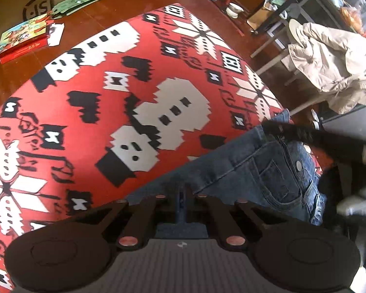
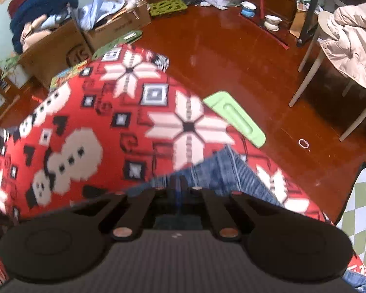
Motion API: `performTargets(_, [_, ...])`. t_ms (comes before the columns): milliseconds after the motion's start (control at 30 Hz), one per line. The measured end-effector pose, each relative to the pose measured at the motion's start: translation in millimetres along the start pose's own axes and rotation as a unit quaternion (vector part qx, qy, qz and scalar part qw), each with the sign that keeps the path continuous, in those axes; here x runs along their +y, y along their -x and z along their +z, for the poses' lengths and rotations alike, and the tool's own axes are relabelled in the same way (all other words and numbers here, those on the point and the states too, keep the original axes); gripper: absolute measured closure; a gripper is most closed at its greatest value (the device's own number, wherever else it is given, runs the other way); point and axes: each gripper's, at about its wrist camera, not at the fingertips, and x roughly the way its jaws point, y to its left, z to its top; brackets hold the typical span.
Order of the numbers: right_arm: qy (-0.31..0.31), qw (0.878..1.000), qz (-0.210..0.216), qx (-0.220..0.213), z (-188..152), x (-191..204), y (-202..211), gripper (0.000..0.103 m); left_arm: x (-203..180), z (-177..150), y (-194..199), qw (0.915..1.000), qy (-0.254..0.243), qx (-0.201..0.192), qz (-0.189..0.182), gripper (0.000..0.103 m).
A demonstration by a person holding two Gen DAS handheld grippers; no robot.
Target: Fold clothes
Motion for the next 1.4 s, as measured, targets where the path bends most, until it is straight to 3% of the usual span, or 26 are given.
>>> performTargets(167, [-0.008,1.000,-0.006,-0.011,12.2,2.4,-0.3,0.103,-6.1,4.3,-0.7,1.0000,0.002,0.001,-0.009,0.100])
performTargets(333, [-0.030,0.999,-0.015,-0.017,-0.7,-13.7,24.9,0.103,-24.6,12.9,-8.6,0.9995,-0.006,-0.004,-0.031,0.100])
performTargets(500, [-0.027,0.999,-0.027,-0.018,1.7,-28.9,5.1,0.103,-42.0,15.2,-23.4,0.9988,-0.047,-0.007,-0.015,0.100])
performTargets(600, [-0.062,0.997,-0.019,-0.031,12.5,-43.5,2.7,0.103,-42.0,15.1,-22.5,0.9979,-0.064,-0.008,-0.008,0.100])
performTargets(700, [-0.103,0.993,-0.020,-0.049,-3.4,-56.0,31.2,0.102,-41.9,16.6,-18.5,0.9978,-0.067,-0.005,0.001,0.100])
performTargets(833, [-0.157,0.985,-0.022,-0.074,-24.6,-72.7,69.4,0.100,-51.2,12.0,-4.5,0.9964,-0.083,-0.002,-0.017,0.100])
performTargets(933, [-0.192,0.978,-0.039,-0.066,-75.4,-87.7,105.0,0.099,-70.1,3.1,1.4,0.9925,-0.120,0.004,-0.023,0.100])
performTargets(1000, [-0.212,0.974,-0.058,-0.054,-111.3,-93.1,123.5,0.099,-86.8,-5.8,1.3,0.9885,-0.148,0.010,-0.027,0.100])
performTargets(1133, [-0.284,0.954,-0.088,-0.043,-179.8,-111.7,150.9,0.096,-127.3,-27.7,-4.9,0.9767,-0.207,0.029,-0.047,0.100])
performTargets(1233, [-0.331,0.934,-0.122,-0.046,-222.3,-127.3,165.3,0.095,-165.9,-49.0,-16.6,0.9630,-0.258,0.047,-0.064,0.099])
performTargets(1400, [-0.383,0.911,-0.136,-0.067,-261.7,-161.6,167.8,0.095,-225.0,-85.6,-42.6,0.9363,-0.336,0.067,-0.077,0.098])
